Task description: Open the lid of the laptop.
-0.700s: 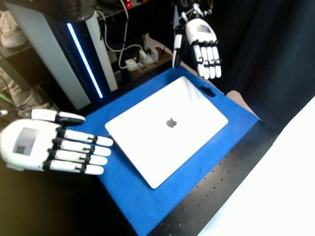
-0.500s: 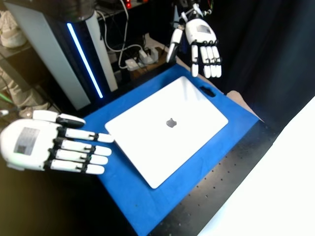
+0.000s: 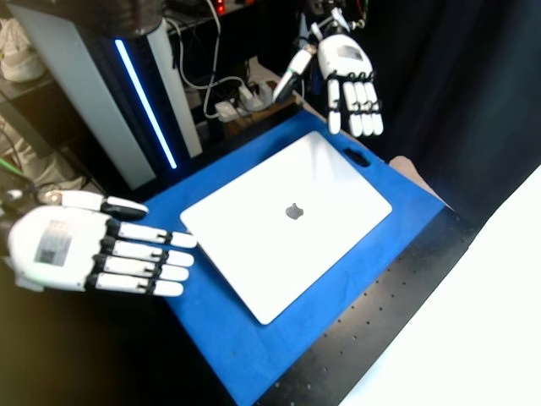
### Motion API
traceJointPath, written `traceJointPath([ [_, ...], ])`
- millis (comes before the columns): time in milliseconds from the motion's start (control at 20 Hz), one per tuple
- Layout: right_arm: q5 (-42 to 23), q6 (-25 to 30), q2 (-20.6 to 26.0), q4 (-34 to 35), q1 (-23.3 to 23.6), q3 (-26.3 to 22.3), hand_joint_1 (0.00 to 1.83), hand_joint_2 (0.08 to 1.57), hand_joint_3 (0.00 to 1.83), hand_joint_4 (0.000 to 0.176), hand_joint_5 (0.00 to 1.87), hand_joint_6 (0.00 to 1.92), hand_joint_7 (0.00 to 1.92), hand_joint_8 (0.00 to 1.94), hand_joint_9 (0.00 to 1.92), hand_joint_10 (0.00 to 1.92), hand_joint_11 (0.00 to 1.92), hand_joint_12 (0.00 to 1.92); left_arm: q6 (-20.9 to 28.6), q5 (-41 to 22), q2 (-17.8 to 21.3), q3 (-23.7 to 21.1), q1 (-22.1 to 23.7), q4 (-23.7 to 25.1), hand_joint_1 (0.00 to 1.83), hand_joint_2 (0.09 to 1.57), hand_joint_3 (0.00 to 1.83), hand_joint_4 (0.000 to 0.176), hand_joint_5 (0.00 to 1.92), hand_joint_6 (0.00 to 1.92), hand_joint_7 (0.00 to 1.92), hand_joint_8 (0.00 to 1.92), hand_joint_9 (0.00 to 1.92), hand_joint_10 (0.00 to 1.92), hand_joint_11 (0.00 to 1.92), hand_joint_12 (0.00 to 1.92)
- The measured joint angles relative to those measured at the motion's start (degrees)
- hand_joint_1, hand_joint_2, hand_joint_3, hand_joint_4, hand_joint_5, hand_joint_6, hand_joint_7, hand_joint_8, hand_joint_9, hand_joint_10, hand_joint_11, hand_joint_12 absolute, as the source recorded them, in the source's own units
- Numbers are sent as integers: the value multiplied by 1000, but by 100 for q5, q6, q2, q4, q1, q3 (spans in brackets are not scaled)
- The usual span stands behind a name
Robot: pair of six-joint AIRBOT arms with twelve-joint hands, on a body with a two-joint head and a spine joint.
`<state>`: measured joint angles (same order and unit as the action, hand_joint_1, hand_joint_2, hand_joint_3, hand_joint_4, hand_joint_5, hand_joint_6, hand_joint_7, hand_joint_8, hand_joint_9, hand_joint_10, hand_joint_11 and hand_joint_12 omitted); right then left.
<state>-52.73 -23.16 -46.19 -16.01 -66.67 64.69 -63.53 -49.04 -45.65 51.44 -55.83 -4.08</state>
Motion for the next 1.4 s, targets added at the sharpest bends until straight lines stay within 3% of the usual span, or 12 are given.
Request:
traceJointPath([
  [100,87,92,0,-122,0,20,167,1359,4,0,140,1,87,2,0,0,0,0,4,282,-170,101,240,195,309,839,0,0,0,0,0,0,0,0,0,0],
  [300,267,387,-4,-592,0,37,207,1356,1,0,127,2,37,1,0,0,0,0,184,424,-354,280,407,284,279,858,0,0,0,0,0,0,0,0,0,0],
  [500,367,415,-52,-667,0,59,4,1400,10,0,133,10,70,7,0,0,0,0,199,409,-354,341,490,286,234,878,6,0,0,0,0,0,0,0,0,0],
  [750,485,595,-129,-1019,7,59,6,1401,3,0,110,0,68,3,0,0,0,0,201,212,-407,634,717,-151,124,904,4,0,0,0,0,0,0,0,0,0],
  [1000,887,907,-273,-2087,793,66,126,1393,0,0,144,3,53,5,0,0,0,0,199,144,-420,634,758,-46,168,871,0,0,0,0,0,0,0,0,0,0],
  [1150,1069,1121,-363,-2573,940,103,185,1342,0,0,117,0,40,2,0,0,0,0,197,262,-420,643,758,-107,184,883,0,0,0,0,0,0,0,0,0,0],
  [1250,1099,1351,-420,-2763,1005,166,20,1367,5,0,119,1,63,6,0,0,0,0,199,295,-420,640,758,-105,178,890,3,0,0,0,0,0,0,0,0,0],
  [1400,1082,1381,-431,-2754,1005,177,13,1379,4,0,81,0,11,0,0,0,0,0,199,310,-420,640,758,-42,201,891,2,0,0,0,0,0,0,0,0,0],
])
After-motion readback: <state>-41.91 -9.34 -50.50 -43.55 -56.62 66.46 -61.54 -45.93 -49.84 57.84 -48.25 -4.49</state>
